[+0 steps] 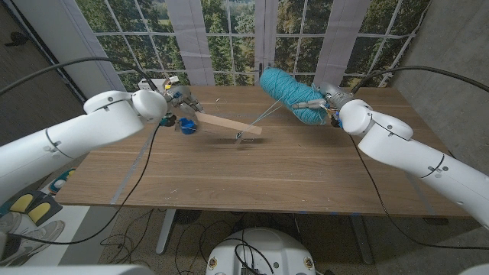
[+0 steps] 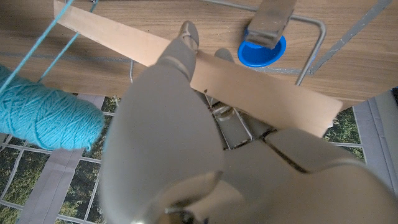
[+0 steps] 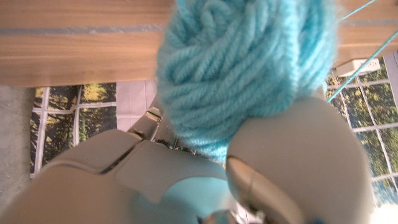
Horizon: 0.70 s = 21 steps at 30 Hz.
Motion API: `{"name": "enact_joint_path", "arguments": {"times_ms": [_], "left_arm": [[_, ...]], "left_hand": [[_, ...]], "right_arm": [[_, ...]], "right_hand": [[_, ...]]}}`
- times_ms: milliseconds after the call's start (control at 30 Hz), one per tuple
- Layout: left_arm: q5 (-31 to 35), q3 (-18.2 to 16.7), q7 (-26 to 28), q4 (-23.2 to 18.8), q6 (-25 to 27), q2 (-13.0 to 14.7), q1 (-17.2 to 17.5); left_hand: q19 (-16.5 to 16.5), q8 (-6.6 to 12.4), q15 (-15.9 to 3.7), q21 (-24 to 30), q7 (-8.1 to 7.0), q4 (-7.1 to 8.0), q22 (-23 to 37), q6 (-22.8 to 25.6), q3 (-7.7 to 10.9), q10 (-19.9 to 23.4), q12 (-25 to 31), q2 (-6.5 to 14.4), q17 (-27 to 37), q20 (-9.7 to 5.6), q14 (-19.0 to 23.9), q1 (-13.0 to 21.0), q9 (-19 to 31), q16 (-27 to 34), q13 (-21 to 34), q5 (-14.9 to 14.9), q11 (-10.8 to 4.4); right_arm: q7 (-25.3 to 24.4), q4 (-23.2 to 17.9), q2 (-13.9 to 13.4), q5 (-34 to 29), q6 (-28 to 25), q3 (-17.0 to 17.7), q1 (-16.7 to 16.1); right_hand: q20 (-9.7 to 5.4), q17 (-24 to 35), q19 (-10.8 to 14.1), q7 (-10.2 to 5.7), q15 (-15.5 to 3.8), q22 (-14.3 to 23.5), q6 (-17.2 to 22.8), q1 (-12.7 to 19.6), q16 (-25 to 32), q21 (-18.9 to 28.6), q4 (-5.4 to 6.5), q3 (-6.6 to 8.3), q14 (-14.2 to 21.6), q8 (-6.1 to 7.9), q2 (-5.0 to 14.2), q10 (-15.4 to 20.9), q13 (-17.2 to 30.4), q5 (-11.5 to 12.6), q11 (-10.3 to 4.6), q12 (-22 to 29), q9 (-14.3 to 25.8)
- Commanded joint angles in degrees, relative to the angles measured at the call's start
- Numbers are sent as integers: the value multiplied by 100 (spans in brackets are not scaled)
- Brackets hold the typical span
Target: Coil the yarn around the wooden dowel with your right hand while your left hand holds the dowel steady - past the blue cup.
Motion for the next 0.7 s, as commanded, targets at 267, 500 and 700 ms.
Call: {"name": "enact_joint_path", "arguments": {"times_ms": [267,500,700], "left_arm": [[921,665,57,244,177,-267,-68],[1365,1091,-221,246,430,-277,-373],[1741,1354,-459,246,365,-214,-512]], "left_hand": [[15,1,-419,39,170,295,23,58,364,-32,-55,361,-22,-806,275,287,17,-37,-50,-34,14],[-191,-123,-417,-65,119,277,-2,-675,371,-465,-123,288,-200,-797,59,213,52,-197,-22,-66,85],[-952,-165,-189,-433,-47,498,-48,-2466,-24,-1952,-245,-27,-491,-407,-1635,-479,20,-688,-242,-7,225]], "right_arm": [[956,591,118,100,-1412,-1672,1492],[1002,713,146,213,-1715,-2004,1811],[906,777,172,317,-1950,-2197,1986]], "right_hand": [[135,-308,47,-184,-276,-14,324,1962,5,94,-101,100,58,38,1936,78,-278,-197,204,-187,-109],[228,-970,-54,-327,-255,-40,-446,1916,-488,77,-104,227,-211,-105,1842,-418,-649,-400,224,-627,-310],[210,-1729,-319,-497,-235,-49,-1844,1488,-1276,-47,-15,-27,-1015,-122,1531,-1569,-970,-529,150,-1268,-635]]}}
